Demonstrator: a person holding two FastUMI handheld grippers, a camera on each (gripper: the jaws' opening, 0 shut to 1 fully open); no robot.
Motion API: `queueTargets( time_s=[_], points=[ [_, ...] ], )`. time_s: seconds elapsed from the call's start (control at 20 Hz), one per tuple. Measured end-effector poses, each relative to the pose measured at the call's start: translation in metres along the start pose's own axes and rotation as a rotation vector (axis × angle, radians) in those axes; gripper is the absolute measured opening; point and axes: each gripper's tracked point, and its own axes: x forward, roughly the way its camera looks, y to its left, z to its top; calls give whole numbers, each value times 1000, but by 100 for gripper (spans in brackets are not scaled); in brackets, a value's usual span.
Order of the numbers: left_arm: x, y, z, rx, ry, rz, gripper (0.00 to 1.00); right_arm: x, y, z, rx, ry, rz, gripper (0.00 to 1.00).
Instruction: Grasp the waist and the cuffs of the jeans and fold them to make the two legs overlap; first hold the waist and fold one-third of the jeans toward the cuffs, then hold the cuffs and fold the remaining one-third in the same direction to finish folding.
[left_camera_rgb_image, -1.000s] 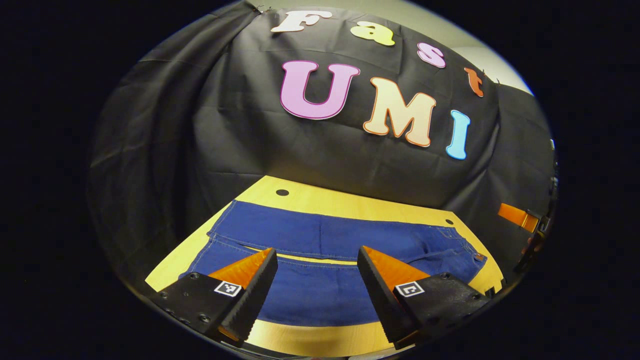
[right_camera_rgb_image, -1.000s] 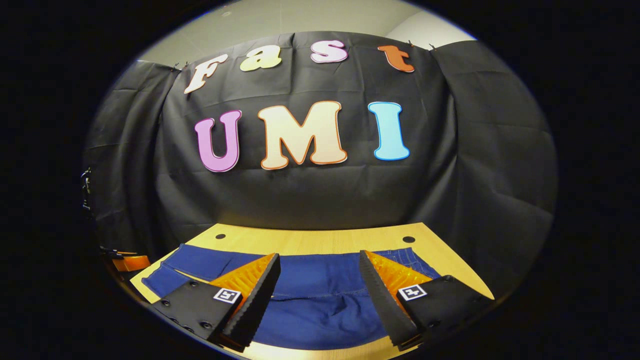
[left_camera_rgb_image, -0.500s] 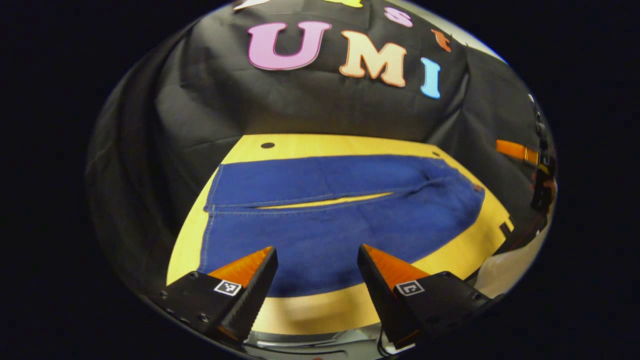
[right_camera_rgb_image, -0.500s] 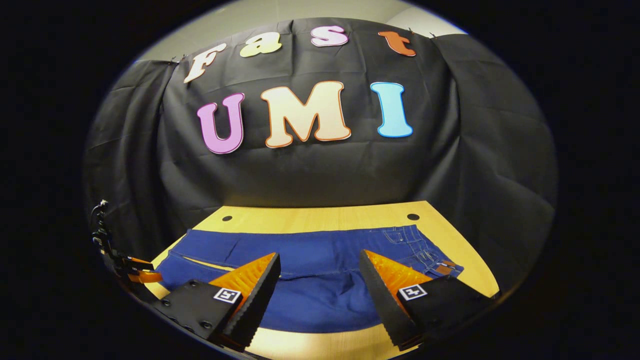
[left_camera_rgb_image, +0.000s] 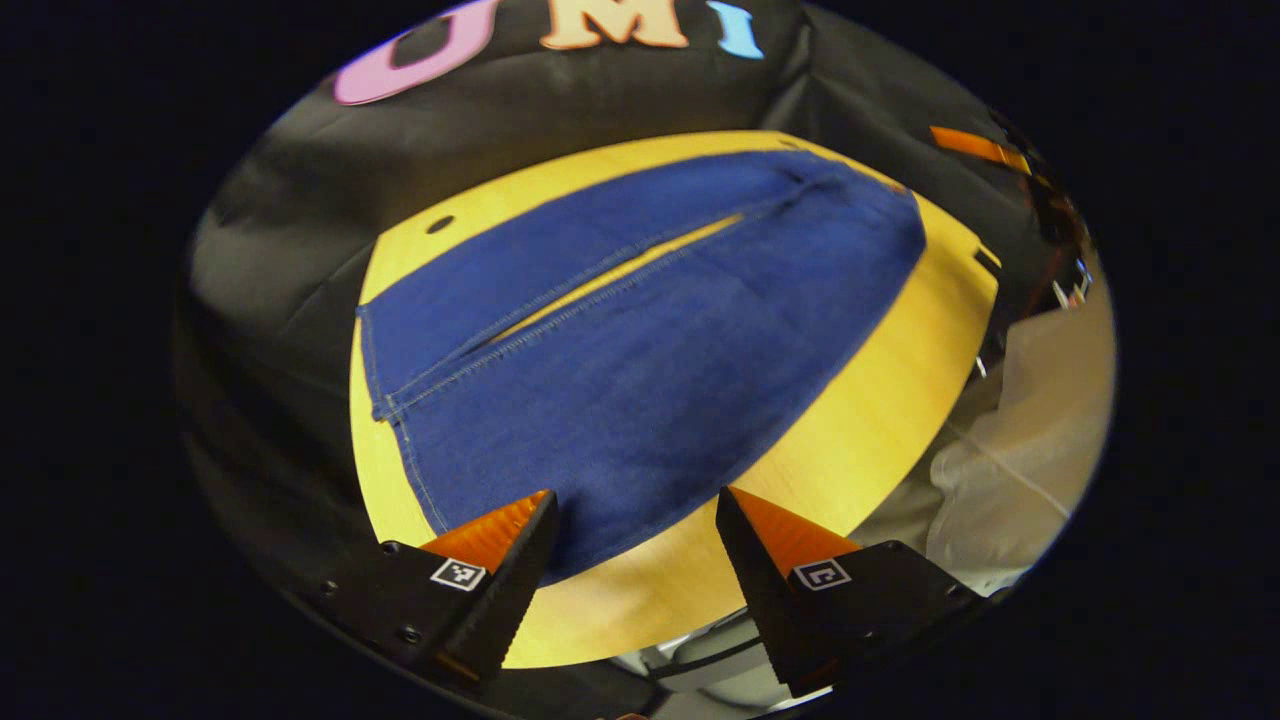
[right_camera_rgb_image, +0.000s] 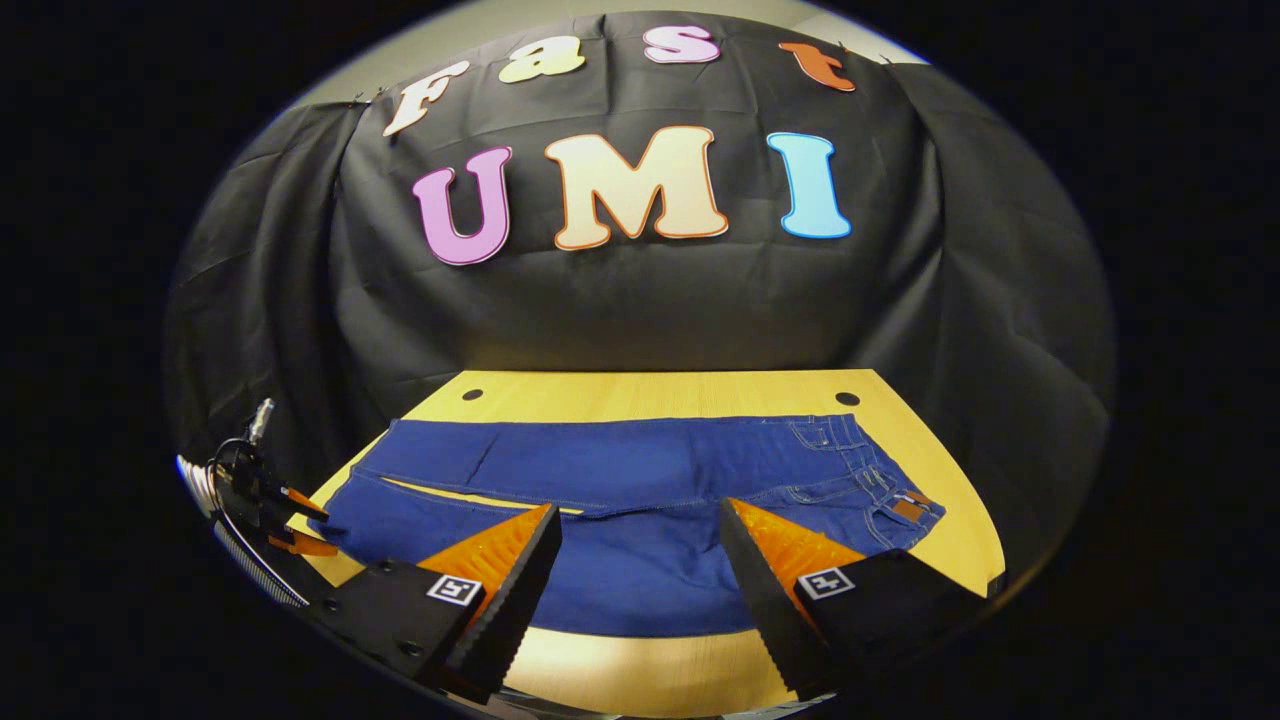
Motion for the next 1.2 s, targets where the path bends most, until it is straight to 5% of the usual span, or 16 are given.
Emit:
queueTargets(
  time_s=[0.45, 1.2],
  points=[
    [-4, -6, -11, 309, 214, -71, 96, -7, -16, -19, 33, 44, -44, 99],
    [10, -13, -19, 370, 375, -175, 90, -13, -37, -32, 87, 67, -67, 97]
  ],
)
